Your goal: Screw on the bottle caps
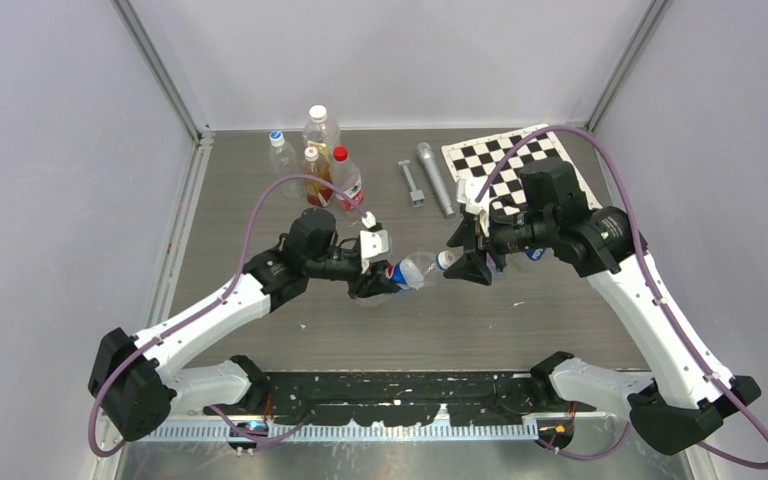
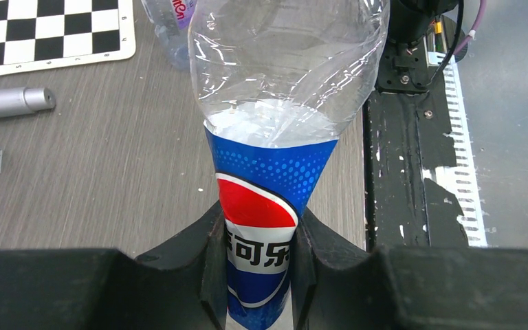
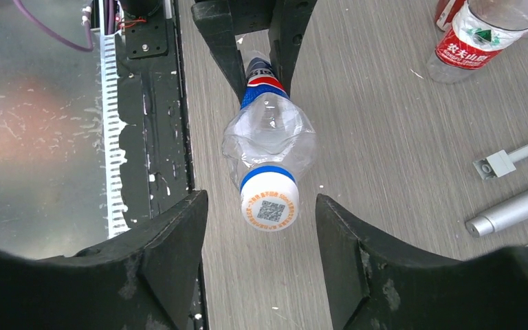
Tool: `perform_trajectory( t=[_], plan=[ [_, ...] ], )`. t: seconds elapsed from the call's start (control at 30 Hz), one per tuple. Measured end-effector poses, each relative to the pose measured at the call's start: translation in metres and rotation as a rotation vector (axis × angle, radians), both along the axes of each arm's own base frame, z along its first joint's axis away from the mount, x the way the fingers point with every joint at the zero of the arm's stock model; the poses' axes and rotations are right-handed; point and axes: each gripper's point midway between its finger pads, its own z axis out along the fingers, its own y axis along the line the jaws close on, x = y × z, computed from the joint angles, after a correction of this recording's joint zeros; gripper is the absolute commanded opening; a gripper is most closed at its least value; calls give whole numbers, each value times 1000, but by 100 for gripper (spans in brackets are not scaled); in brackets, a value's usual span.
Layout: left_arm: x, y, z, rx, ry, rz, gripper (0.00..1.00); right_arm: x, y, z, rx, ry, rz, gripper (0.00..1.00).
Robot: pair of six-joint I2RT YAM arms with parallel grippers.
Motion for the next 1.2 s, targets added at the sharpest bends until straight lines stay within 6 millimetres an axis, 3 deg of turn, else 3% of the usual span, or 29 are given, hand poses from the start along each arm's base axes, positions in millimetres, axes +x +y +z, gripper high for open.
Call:
perform_trajectory(
  t=[0.17,0.37,0.43,0.7,0.93,1.2],
  plan=[
    [-2,-1,-1,-2,11,-13,0,2,2,-5,-10,5,16,52],
    [-1,-2,-1,0,14,-14,0,5,4,-11,-22,32,22,10],
    [0,-2,-1,2,15,-9,0,6,5,-12,-24,34,22,2],
    [23,2,-5,23,-25,124,0,24,8,-18,-29,166,-122,1],
    [47,8,-14,93,-235,357,0,58,11,-33,9,544,-588,1],
    [58,6,-1,223,-648,573,0,79,6,-33,215,849,-1032,1]
  ],
)
